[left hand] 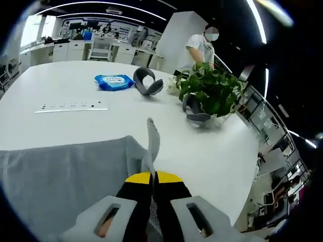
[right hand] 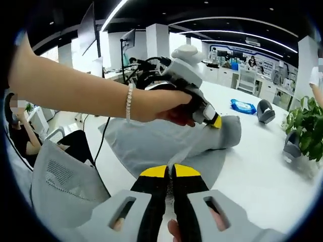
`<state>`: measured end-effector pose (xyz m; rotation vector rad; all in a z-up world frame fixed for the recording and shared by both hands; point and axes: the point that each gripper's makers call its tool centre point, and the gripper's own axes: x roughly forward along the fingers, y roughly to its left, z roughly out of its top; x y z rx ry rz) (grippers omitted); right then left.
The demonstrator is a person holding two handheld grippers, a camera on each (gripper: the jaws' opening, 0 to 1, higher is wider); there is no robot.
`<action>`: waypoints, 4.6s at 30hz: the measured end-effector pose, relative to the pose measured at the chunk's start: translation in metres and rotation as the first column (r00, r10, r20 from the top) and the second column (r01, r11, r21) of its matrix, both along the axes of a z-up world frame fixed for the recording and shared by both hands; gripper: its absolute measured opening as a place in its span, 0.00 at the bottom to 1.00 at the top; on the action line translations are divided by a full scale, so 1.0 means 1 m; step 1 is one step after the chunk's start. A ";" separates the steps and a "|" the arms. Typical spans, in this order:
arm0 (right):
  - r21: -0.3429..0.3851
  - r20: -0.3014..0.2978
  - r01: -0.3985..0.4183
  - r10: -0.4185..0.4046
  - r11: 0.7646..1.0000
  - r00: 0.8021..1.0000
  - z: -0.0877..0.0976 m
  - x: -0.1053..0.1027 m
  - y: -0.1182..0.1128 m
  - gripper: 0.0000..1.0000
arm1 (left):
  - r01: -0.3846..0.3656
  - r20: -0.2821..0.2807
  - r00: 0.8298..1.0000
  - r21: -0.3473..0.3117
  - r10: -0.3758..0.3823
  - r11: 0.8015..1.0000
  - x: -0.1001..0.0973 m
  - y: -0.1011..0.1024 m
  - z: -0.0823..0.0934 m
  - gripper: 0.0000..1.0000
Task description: Fold the towel on the table until its edges align and the towel forms a compact rectangular stack.
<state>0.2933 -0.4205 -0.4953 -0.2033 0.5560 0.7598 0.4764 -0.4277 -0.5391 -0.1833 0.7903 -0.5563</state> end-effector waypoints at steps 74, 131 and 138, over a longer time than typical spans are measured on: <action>-0.085 0.090 -0.253 0.260 0.964 0.961 0.022 0.025 0.246 0.01 | -0.172 0.114 0.978 -0.046 0.176 0.984 0.043 0.260 0.026 0.02; -0.041 -0.008 -0.446 0.446 0.894 0.895 -0.019 0.012 0.362 0.01 | -0.296 0.071 0.954 0.041 0.292 0.954 0.070 0.388 -0.028 0.02; -0.045 -0.031 -0.480 0.479 0.876 0.877 -0.033 0.008 0.371 0.01 | -0.306 0.057 0.952 0.067 0.302 0.950 0.068 0.400 -0.041 0.02</action>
